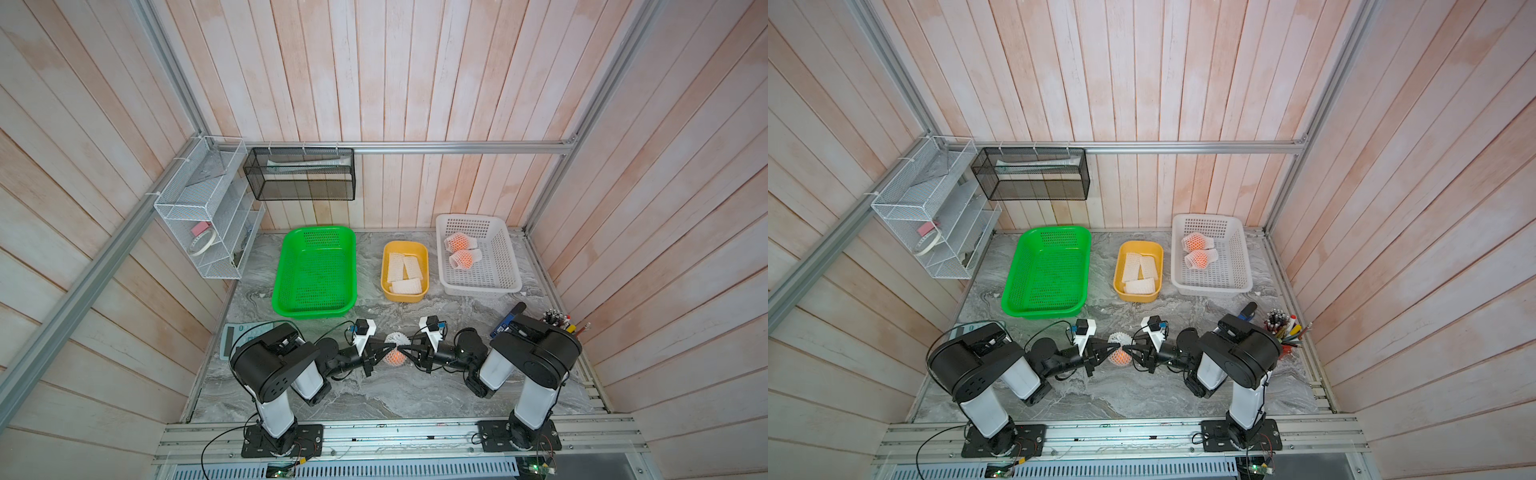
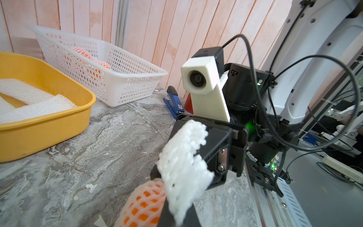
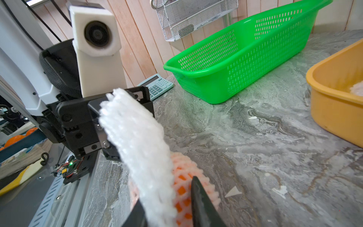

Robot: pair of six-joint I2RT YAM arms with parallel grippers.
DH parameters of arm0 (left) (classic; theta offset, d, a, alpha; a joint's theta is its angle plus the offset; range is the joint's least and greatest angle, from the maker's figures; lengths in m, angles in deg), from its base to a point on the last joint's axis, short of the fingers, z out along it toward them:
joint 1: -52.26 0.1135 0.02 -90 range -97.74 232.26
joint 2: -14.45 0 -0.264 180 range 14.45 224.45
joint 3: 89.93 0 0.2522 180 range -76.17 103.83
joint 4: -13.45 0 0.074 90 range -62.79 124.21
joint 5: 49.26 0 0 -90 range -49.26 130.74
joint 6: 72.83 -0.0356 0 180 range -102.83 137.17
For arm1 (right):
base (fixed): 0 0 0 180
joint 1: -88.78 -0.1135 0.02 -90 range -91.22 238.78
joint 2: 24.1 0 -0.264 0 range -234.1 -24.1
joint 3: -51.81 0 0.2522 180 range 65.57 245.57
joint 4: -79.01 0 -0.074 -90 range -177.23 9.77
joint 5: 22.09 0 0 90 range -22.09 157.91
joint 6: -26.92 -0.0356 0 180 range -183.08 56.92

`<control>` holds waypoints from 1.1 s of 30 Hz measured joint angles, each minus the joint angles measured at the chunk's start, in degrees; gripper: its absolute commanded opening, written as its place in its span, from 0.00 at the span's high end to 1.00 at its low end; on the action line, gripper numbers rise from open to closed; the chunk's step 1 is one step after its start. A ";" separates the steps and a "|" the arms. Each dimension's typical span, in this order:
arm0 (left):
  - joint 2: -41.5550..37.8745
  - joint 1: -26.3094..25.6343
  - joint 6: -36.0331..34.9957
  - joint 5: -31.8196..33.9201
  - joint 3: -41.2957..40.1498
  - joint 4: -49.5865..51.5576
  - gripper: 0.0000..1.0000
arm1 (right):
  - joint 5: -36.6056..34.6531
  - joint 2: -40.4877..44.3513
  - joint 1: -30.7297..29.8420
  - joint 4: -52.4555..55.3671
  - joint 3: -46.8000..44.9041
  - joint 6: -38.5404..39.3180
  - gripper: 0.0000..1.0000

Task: Remove foam nets from oranges
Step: Remove the foam net from the orange.

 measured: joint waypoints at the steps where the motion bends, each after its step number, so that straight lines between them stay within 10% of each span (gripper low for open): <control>1: 0.07 0.00 0.04 0.00 0.02 -0.02 0.99 | -0.04 0.52 0.00 0.72 0.20 0.02 0.76; 4: 0.09 0.00 0.37 0.00 0.02 -0.02 0.91 | -0.09 1.90 0.11 2.51 0.46 -0.17 0.82; 7: 0.07 0.00 0.92 -0.02 0.02 -0.02 0.52 | -0.24 3.76 0.20 5.09 0.98 -0.09 0.85; 11: -0.87 -0.24 1.75 0.02 -0.02 0.00 0.32 | -0.31 5.77 0.35 7.10 1.77 0.13 0.89; 20: -1.57 -0.46 1.53 1.31 -0.72 0.00 0.32 | 0.90 5.79 1.60 7.54 2.08 -0.61 0.91; 33: 3.80 -0.46 -0.46 2.58 -0.09 -0.02 0.64 | 5.16 2.32 2.71 1.64 1.95 -5.01 0.91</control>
